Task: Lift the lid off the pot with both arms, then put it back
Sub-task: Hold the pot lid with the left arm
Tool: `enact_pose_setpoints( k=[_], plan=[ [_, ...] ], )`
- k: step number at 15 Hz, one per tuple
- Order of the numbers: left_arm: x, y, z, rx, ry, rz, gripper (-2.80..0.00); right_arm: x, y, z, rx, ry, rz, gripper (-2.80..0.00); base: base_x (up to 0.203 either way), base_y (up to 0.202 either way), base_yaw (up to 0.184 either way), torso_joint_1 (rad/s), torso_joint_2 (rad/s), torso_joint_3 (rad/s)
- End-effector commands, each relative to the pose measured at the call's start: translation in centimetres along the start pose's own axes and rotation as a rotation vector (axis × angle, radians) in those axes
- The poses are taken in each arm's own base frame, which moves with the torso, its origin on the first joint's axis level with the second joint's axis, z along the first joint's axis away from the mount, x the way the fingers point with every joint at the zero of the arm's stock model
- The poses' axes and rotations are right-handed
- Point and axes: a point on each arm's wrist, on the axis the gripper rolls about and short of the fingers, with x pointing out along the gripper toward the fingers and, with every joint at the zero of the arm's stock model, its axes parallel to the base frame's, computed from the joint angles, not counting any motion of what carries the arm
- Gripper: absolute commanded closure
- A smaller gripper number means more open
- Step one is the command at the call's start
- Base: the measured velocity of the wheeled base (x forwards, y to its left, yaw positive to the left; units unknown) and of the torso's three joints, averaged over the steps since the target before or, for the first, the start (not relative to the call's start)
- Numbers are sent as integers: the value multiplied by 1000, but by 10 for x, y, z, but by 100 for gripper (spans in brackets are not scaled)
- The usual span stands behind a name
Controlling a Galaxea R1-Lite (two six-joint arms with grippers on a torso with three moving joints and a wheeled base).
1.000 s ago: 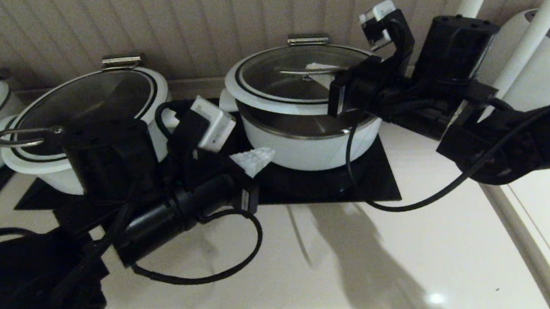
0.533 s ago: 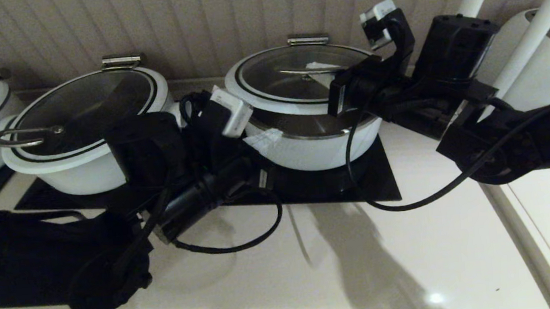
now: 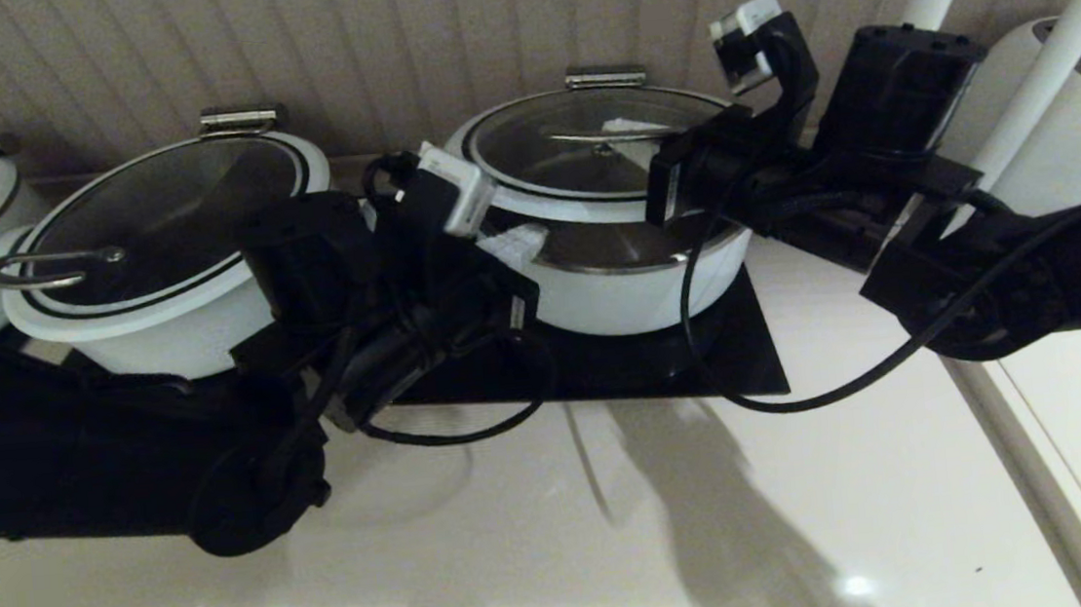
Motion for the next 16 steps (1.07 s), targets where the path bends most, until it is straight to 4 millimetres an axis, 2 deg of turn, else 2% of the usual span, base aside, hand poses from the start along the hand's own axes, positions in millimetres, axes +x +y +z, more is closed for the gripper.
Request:
enact_pose_setpoints(
  k=[1,8,16],
  plan=[
    [5,6,3,4,-17,17,0,-1,0,1,-2,-7,3,0,0,0,0,0,0,0],
    [11,8,4,15,-27,23,0,-3,1,3,-2,-4,3,0,0,0,0,0,0,0],
    [16,9,7,20,-46,28,0,-15,3,8,6,17,12,0,0,0,0,0,0,0]
  ],
)
